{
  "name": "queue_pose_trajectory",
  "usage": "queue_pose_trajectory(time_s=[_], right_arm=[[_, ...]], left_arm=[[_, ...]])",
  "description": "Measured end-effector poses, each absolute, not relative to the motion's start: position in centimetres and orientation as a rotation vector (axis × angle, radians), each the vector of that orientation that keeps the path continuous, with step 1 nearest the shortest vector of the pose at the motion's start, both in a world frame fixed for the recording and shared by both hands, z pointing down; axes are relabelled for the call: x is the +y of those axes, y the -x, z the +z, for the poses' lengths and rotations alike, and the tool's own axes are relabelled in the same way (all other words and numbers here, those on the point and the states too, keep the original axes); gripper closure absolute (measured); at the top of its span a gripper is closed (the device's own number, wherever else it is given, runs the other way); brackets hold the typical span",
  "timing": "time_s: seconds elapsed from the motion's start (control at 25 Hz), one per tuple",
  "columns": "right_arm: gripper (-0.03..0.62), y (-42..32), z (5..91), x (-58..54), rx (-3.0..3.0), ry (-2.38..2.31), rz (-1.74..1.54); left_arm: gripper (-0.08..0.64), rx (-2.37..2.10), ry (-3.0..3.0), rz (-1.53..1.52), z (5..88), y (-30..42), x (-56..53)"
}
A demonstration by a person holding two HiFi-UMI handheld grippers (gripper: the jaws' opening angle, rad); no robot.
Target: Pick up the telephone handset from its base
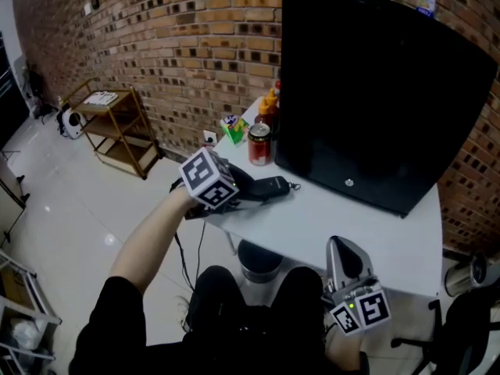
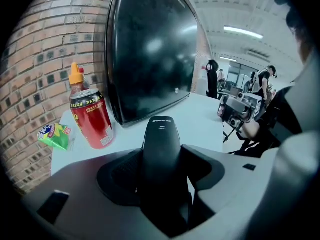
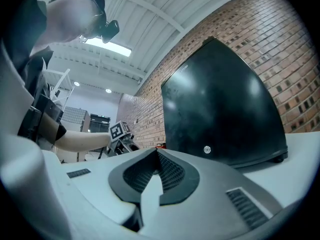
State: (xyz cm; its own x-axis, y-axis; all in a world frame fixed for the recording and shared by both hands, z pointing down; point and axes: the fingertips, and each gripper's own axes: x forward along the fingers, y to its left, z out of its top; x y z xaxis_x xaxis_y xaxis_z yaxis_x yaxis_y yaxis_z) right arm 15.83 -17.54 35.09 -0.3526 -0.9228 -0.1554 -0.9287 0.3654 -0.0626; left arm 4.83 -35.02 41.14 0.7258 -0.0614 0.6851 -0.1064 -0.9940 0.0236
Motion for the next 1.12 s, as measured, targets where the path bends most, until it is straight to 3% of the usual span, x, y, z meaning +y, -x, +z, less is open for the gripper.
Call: queue_pose_trajectory(time_s=[0.76, 1.12], right_arm=[[0.583, -15.9, 35.2, -18.2, 2.486, 1.693, 0.064], [0.583, -14.2, 35.2, -22.7, 2.719, 1.726, 0.220]], left_arm=[[0.307, -0.164, -2.937, 1.041, 40.7, -4.7, -35.5], [0.307, -0.088, -2.987, 0.983, 40.1, -4.6, -34.7]])
